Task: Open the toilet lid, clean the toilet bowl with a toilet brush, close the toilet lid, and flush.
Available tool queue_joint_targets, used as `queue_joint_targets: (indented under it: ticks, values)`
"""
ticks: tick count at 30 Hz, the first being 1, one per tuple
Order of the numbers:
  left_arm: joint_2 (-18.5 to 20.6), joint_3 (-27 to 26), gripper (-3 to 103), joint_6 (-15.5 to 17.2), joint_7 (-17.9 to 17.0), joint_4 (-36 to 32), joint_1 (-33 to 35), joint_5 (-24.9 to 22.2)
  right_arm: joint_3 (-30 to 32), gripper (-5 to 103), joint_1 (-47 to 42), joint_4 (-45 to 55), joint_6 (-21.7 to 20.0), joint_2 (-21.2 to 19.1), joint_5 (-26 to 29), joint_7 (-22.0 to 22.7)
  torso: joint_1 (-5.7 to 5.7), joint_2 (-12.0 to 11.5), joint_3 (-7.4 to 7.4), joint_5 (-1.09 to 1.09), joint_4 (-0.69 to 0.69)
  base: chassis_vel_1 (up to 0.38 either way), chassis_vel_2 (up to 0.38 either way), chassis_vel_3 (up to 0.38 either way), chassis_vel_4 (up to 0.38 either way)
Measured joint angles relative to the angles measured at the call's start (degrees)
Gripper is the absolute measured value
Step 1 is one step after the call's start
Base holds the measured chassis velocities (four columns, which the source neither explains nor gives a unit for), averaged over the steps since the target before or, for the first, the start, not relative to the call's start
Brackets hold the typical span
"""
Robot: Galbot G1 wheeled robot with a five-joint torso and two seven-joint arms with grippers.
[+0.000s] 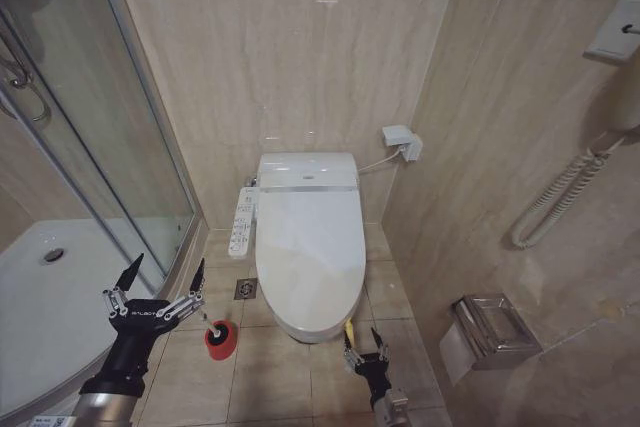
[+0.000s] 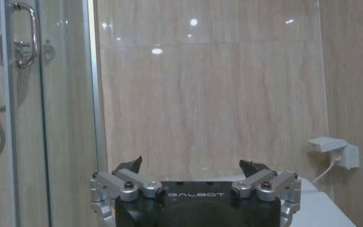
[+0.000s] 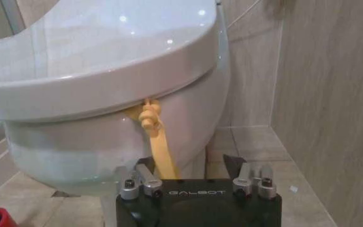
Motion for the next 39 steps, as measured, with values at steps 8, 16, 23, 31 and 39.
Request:
queue_joint_targets:
  ticks: [8,16,23,31,39]
  values:
    - [0.0,0.0,100,0.0,0.0,0.0,0.0,0.0,-0.41,67,0.0,-0.07,0.02,0.11,-0.19,0.06,0.0,0.0,0.0,0.0,0.0,0.0,0.0,0.0,0.0]
    - [0.0,0.0,100,0.0,0.0,0.0,0.0,0.0,-0.3,40,-0.32,0.98,-0.05,0.05,-0.01,0.54,0.0,0.0,0.0,0.01,0.01,0.0,0.0,0.0,0.0]
    - [0.0,0.0,100,0.0,0.0,0.0,0.0,0.0,0.68,13,-2.19,6.23,-1.63,-1.4,2.33,0.5,0.0,0.0,0.0,0.01,0.0,0.0,0.0,0.0,0.0]
    - [0.0,0.0,100,0.0,0.0,0.0,0.0,0.0,4.67,0,-6.2,19.64,-5.2,-3.53,9.71,-1.22,0.0,0.0,0.0,0.04,0.04,0.0,0.0,0.0,0.0]
    - [0.0,0.0,100,0.0,0.0,0.0,0.0,0.0,10.82,0,-13.78,39.75,-8.94,-6.41,21.01,-1.32,0.0,0.01,0.0,0.03,0.04,0.0,0.0,0.0,0.0]
